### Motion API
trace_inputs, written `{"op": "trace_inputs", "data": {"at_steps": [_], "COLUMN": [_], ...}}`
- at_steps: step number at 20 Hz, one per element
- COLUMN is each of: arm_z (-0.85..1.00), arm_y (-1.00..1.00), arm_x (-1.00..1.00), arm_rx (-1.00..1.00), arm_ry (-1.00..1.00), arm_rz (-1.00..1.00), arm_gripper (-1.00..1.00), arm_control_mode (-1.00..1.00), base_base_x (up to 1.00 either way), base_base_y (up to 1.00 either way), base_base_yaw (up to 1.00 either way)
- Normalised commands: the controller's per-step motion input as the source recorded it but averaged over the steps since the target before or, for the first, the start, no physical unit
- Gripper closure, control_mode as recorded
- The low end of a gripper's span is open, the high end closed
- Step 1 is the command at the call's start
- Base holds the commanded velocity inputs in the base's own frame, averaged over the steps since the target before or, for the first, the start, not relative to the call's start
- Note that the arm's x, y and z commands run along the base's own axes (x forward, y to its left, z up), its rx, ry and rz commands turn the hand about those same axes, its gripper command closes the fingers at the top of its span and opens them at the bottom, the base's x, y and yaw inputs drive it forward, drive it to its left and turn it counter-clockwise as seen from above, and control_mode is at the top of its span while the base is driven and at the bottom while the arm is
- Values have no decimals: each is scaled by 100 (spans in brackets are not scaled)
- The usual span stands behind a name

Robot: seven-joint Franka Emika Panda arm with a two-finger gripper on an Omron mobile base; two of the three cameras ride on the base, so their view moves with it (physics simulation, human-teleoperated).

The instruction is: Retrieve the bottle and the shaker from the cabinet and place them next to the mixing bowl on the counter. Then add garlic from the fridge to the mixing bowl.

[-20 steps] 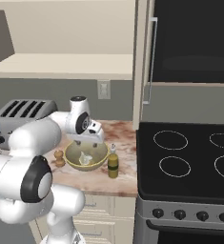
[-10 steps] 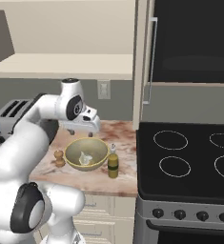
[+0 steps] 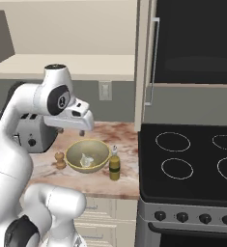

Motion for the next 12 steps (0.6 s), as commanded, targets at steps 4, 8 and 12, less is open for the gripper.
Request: {"op": "trace_inputs", "data": {"at_steps": [4,8,12], "arm_z": [55,55,40], "arm_y": [3,1,0], "arm_x": [-82,-75,-48], "arm_rx": [0,0,0], "arm_ry": [-15,-18,-10], "arm_rz": [1,2,2], "arm_gripper": [-100,-100,-100], "arm_control_mode": [-100,-100,-100], "base_base_x": [0,0,0], "base_base_y": [0,0,0], "base_base_yaw": [0,0,0]}}
